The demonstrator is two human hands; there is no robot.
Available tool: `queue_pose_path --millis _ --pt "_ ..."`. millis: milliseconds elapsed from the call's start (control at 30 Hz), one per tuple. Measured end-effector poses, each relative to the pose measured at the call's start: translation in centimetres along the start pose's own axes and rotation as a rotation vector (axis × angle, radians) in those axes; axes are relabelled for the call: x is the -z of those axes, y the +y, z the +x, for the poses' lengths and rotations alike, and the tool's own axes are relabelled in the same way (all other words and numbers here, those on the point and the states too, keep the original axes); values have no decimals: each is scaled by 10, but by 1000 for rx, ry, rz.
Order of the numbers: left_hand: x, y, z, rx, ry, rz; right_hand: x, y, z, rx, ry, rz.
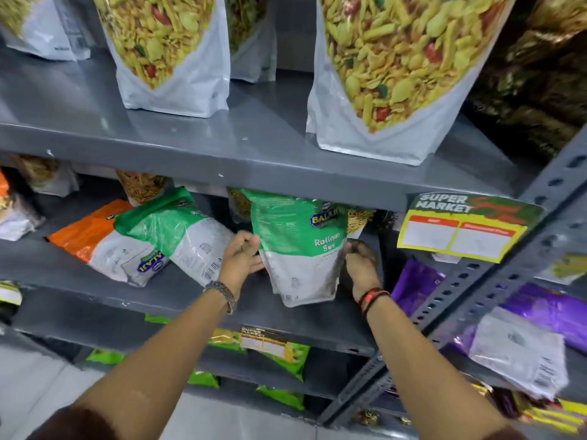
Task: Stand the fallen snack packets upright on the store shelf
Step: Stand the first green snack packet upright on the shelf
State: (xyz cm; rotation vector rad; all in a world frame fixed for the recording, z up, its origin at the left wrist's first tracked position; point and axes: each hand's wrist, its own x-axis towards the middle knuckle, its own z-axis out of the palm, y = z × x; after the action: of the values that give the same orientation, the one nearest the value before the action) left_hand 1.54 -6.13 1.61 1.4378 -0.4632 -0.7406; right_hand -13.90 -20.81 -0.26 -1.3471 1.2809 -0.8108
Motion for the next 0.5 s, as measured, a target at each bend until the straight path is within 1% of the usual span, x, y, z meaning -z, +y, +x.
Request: queue_pose_path --millis 67,200,333,367,433,500 --pt "-1 4 10 -16 -29 28 -2 4 3 60 -5 13" --pt "-5 -1 18 24 -83 72 -1 17 -1 23 21 21" --pt "-18 -3 -1 81 -61 34 -2 18 -8 -3 12 95" --pt "-22 -8 -8 131 -79 35 -2 15 -9 -34 20 107" --pt "-28 -23 -23 295 -125 56 -2 19 -8 -87 27 70" --pt "-35 -33 -37 417 -200 56 -1 36 -2 -104 26 52"
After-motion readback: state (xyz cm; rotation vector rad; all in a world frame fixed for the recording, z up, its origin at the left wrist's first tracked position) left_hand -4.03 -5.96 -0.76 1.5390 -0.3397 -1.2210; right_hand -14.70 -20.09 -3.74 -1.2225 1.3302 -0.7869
